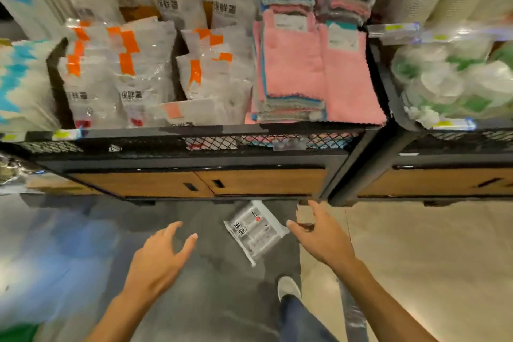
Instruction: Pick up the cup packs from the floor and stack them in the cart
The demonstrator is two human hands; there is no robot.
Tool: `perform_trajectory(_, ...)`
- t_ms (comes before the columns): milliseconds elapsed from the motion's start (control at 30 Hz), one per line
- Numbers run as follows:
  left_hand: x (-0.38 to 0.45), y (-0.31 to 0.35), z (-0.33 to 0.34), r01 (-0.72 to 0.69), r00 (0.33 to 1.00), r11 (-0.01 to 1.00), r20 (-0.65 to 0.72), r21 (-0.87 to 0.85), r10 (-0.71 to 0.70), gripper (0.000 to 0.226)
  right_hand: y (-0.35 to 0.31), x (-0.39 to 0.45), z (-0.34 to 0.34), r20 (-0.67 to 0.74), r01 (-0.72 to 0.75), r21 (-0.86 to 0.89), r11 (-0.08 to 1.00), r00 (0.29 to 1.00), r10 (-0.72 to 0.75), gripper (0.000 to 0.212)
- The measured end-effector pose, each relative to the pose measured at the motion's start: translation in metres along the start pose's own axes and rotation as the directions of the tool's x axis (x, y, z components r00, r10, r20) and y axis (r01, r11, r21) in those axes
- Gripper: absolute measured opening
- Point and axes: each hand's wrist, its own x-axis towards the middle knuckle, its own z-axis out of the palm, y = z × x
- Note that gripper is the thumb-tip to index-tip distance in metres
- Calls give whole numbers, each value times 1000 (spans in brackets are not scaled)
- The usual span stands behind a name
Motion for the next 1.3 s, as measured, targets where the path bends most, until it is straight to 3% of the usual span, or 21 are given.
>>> perform_trajectory(300, 167, -53, 122, -246, 942, 956, 271, 157, 198, 65, 39, 63, 153, -36, -342, 242, 908, 932, 361, 99)
perform_trajectory(500, 294, -92, 255, -334, 892, 918, 387, 214, 234, 75, 89, 134, 307, 21, -501, 423, 755, 839, 544, 95)
perform_trajectory(633, 375, -116, 358, -423, 858, 876, 412, 232, 305, 75, 141, 205, 410, 58, -538, 567, 624, 781, 621, 115)
perform_trajectory(700, 413, -125, 413, -433, 852, 879, 409, 198, 327, 81, 171, 251, 459, 32, -522, 621, 585, 762, 646, 114)
perform_trajectory(833, 508, -143, 529, -436, 829, 898, 413, 56, 377, 117, 227, 336, 541, -1, -453, 687, 568, 782, 624, 110)
perform_trajectory(900, 538, -147, 569, -417, 827, 908, 396, -44, 399, 113, 244, 374, 574, -67, -383, 712, 589, 797, 600, 99)
perform_trajectory(1033, 555, -132, 609, -367, 802, 893, 397, -260, 445, 78, 266, 417, 618, -165, -270, 773, 574, 788, 593, 109)
perform_trajectory(1200, 571, -133, 624, -361, 818, 857, 316, -368, 480, 100, 273, 426, 623, -267, -167, 809, 564, 750, 605, 86)
perform_trajectory(1300, 544, -119, 614, -362, 819, 849, 304, -384, 487, 97, 276, 418, 606, -293, -131, 820, 557, 740, 606, 82)
